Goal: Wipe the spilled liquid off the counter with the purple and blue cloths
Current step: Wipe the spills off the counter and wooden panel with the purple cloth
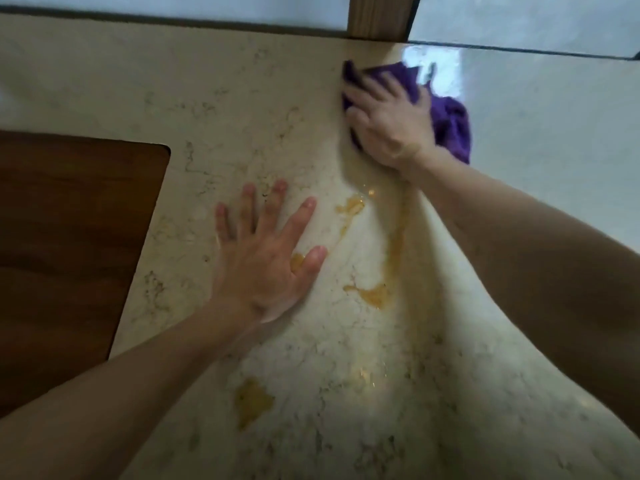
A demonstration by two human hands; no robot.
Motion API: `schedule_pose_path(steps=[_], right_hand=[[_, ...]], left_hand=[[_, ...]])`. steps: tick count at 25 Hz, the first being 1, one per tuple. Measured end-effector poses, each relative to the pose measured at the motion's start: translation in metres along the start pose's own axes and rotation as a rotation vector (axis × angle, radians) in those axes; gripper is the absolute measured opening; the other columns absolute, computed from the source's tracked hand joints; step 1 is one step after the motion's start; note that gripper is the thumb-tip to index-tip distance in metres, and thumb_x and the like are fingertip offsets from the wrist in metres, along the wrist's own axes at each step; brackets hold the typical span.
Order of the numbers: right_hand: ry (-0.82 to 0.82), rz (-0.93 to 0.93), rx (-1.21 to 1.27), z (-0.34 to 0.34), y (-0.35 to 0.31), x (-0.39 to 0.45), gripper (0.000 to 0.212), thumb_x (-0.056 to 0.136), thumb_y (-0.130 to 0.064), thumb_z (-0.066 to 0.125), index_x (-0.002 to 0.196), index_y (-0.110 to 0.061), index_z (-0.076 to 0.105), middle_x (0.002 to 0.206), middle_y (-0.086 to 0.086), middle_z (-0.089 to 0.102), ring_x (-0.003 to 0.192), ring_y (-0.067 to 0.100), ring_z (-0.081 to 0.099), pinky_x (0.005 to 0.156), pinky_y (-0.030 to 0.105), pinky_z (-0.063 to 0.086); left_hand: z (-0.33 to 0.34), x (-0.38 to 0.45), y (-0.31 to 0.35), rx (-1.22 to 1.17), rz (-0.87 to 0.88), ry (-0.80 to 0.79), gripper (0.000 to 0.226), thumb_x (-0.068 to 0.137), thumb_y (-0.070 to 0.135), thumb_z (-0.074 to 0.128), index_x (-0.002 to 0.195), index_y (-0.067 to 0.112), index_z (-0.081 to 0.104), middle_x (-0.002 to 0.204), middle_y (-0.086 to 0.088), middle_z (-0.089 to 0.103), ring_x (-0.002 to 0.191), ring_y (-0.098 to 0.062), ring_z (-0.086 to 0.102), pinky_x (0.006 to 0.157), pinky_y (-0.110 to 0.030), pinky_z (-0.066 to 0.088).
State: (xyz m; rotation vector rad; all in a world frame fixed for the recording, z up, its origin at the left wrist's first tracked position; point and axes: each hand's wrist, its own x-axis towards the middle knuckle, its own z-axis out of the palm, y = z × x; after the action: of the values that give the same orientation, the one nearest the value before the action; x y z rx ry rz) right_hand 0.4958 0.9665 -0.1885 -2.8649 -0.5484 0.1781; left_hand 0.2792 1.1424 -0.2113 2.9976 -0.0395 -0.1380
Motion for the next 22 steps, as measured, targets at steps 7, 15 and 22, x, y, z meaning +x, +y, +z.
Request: schedule_pose_path(steps=[7, 15, 22], right_hand=[[-0.027, -0.117, -0.004, 0.03, -0.06, -0.21, 0.049, 0.103, -0.048, 0.017, 0.152, -0.052, 0.014, 0.163, -0.024, 0.012, 0.152, 0.014, 0.008, 0.118, 0.059, 0.004], [0.056, 0.316, -0.039, 0.07, -0.145, -0.521, 0.052, 0.101, -0.048, 0.02, 0.153, -0.045, 0.025, 0.162, -0.017, 0.019, 0.152, 0.017, 0.011, 0.117, 0.061, 0.014], [0.143, 0.444, -0.018, 0.117, -0.282, -0.56, 0.055, 0.095, -0.045, 0.035, 0.15, -0.041, 0.036, 0.159, -0.01, 0.033, 0.147, 0.024, 0.031, 0.11, 0.068, 0.02]], left_hand=[[-0.006, 0.011, -0.005, -0.171, -0.057, 0.021, 0.051, 0.098, 0.044, 0.029, 0.146, 0.035, 0.041, 0.165, 0.004, 0.023, 0.152, -0.027, 0.01, 0.12, -0.055, 0.001], [-0.025, -0.081, -0.062, 0.058, 0.353, -0.121, 0.065, 0.09, 0.042, 0.021, 0.13, 0.005, 0.054, 0.14, -0.02, 0.051, 0.132, -0.038, 0.045, 0.108, -0.052, 0.039], [-0.034, -0.075, -0.114, 0.053, 0.189, -0.097, 0.055, 0.101, 0.044, 0.02, 0.153, 0.027, 0.026, 0.165, -0.004, 0.018, 0.152, -0.031, 0.012, 0.121, -0.057, 0.013]])
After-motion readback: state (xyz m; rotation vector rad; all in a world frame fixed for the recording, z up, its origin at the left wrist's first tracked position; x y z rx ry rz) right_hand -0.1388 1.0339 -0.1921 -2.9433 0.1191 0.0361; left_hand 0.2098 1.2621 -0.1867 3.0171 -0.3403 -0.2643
